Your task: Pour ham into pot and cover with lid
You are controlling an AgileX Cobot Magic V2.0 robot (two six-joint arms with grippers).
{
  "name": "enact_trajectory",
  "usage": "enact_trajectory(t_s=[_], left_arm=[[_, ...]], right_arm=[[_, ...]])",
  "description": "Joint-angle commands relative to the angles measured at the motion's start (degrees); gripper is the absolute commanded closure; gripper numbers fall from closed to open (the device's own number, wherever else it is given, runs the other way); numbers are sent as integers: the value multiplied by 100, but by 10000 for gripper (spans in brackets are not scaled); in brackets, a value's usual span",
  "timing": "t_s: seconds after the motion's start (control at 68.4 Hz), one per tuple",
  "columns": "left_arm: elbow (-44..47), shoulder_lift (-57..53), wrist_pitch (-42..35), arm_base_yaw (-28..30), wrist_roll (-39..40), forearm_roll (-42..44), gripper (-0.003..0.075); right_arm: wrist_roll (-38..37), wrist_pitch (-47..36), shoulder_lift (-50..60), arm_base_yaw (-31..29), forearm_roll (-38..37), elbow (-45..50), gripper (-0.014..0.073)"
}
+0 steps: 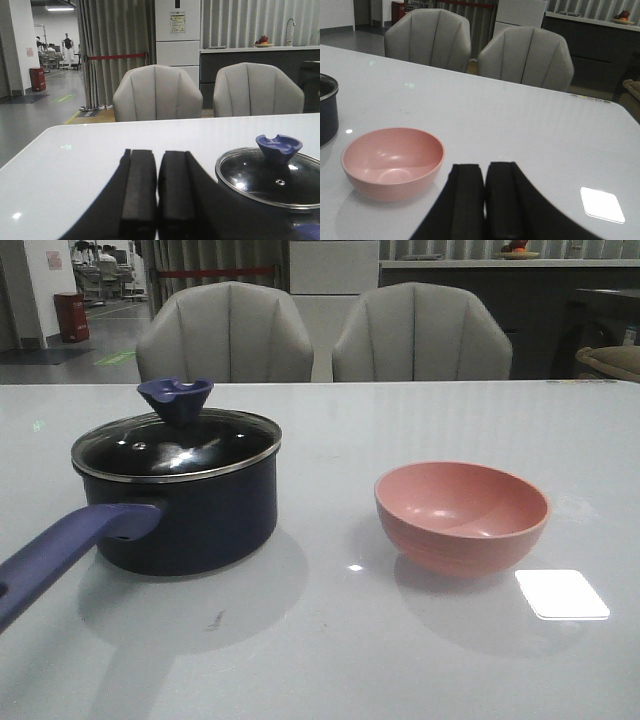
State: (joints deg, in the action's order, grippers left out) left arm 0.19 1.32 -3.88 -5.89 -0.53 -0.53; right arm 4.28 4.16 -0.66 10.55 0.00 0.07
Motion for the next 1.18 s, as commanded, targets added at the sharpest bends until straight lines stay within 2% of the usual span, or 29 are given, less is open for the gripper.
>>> enact_trajectory(t_s=[0.0,0.205,1.17], left_arm=[[129,56,-468,8,53,-5,608],[129,56,-468,8,53,-5,608],[129,56,-468,8,53,-5,608]], right_arm=[[-145,-555,254,-196,-109,25,427],[-251,-526,237,-416,-104,79,427],[-269,-446,242,-416,-99,115,427]])
